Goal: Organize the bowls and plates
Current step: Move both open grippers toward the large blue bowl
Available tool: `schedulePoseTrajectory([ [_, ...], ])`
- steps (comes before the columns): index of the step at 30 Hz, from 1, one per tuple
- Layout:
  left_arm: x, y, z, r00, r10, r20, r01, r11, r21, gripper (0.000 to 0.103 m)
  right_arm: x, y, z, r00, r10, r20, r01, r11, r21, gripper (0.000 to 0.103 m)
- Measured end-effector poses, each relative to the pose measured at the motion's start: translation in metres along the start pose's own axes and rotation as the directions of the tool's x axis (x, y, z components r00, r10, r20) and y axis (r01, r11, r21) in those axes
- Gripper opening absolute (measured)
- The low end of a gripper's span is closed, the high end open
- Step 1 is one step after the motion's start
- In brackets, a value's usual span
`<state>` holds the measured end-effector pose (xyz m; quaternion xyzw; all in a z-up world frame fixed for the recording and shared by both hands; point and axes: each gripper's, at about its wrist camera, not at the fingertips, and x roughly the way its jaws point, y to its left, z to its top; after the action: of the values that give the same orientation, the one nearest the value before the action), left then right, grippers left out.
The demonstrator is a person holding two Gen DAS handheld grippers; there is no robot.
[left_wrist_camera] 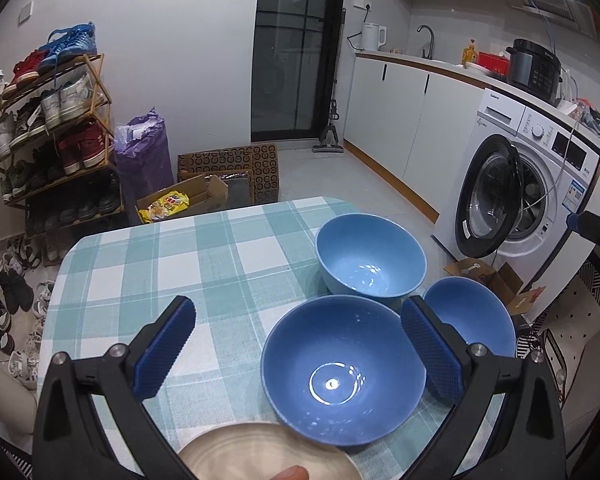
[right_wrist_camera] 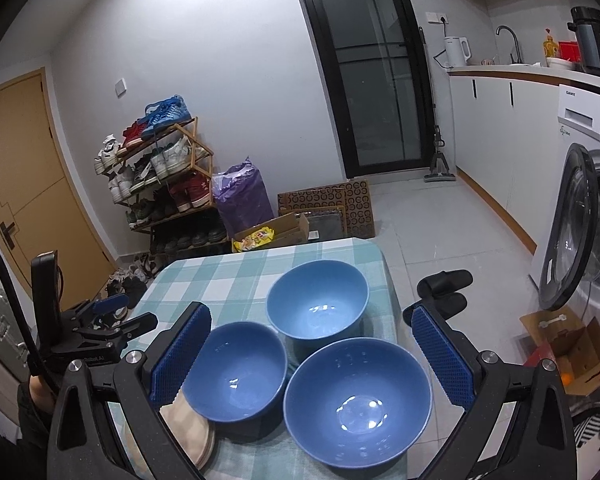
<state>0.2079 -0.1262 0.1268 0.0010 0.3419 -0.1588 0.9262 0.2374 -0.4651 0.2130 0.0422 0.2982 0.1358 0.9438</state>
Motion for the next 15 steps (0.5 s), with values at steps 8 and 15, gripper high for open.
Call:
schedulePoseTrajectory([
  [8,0.028,-0.014,0.014,0.999,-0.026,-0.025,0.026,0.999,0.026,0.103,0.03,-0.015,0.004,0.999,-0.036,-0.037,0.036,0.999,0.008,0.102],
  [15,0.052,-0.018,0.023,0.998,-0.033,-0.044,0.034,0.999,0.031,0.103,0.056,-0.025,0.005,0.996,-0.049,-0.071,0.05,0.999,0.005,0.102],
])
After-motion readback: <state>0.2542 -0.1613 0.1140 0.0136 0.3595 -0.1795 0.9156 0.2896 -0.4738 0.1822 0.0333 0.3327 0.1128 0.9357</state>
